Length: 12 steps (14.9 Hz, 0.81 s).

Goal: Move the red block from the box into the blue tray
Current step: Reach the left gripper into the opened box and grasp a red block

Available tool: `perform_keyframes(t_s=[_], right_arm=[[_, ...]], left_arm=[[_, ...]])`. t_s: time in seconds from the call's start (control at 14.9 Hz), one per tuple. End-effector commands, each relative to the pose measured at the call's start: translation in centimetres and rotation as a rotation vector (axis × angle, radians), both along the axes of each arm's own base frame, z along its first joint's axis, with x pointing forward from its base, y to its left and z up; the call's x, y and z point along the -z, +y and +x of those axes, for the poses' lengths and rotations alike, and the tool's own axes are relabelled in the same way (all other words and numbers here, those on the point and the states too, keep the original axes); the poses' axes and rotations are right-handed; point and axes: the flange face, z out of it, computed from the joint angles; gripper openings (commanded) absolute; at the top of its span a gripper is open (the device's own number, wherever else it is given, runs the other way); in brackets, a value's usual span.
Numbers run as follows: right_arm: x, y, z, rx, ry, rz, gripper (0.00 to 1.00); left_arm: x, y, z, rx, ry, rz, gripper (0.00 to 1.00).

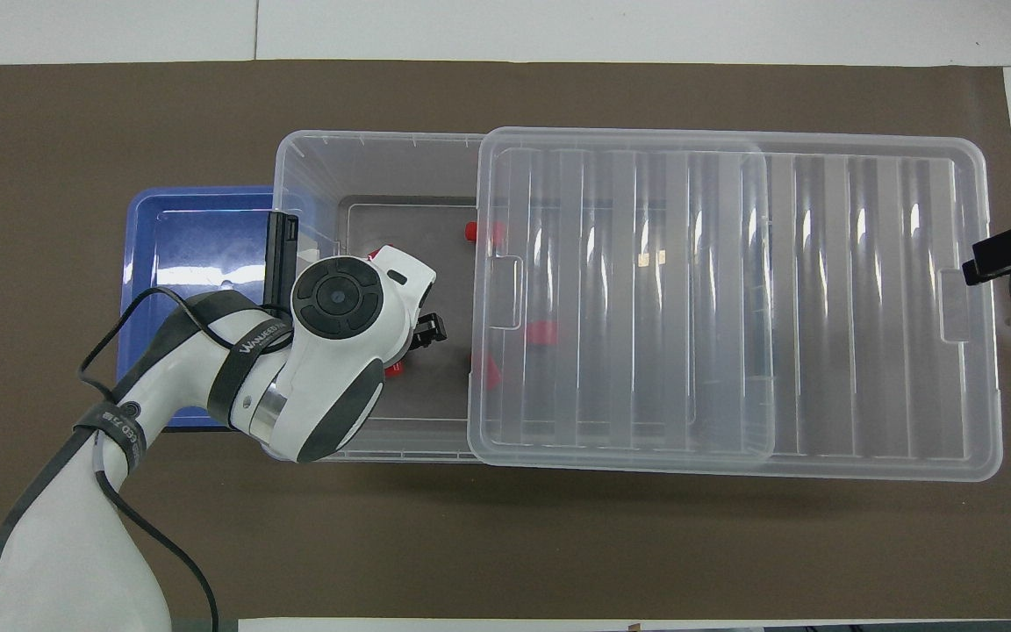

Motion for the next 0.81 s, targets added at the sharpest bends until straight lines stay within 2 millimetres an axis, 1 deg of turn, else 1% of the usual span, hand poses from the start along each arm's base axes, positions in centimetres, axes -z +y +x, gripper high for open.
perform_keyframes(t_s=[0.0,0.07,0.13,0.27,0.34,0.4,0.54,0.74], right_arm=[[-0.7,0.9,-0.5,0.028,0.004,0.0,1.0],[-0.5,2.2,-0.2,0.031,-0.01,-0.003,1.0],[-0.3,3.0,-0.1,0.034,-0.012,-0.006,1.0],[-0.5,4.9,-0.5,0.055,-0.01,-0.011,1.0],[-0.3,5.3,-0.5,0.069,-0.006,-0.014,1.0],[-0.2,5.3,-0.6,0.075,-0.004,-0.014,1.0],[-0.4,6.0,-0.9,0.064,-0.009,-0.014,1.0],[1.0,5.5,-1.0,0.072,0.0,-0.017,1.0]], left_arm=[[0.5,-0.2,-0.2,-0.006,-0.021,0.016,0.38],[0.5,-0.2,-0.2,-0.005,-0.021,0.017,0.14],[0.2,-0.2,-0.2,-0.004,-0.026,0.016,0.0],[-1.0,0.0,0.0,-0.011,-0.037,0.014,0.0],[-2.3,0.2,0.2,-0.019,-0.053,0.006,0.0],[-3.1,0.3,0.1,-0.023,-0.061,0.002,0.0],[-5.1,0.3,-0.5,-0.02,-0.057,0.013,0.0],[-9.7,0.8,-1.3,-0.028,-0.076,0.013,0.0]])
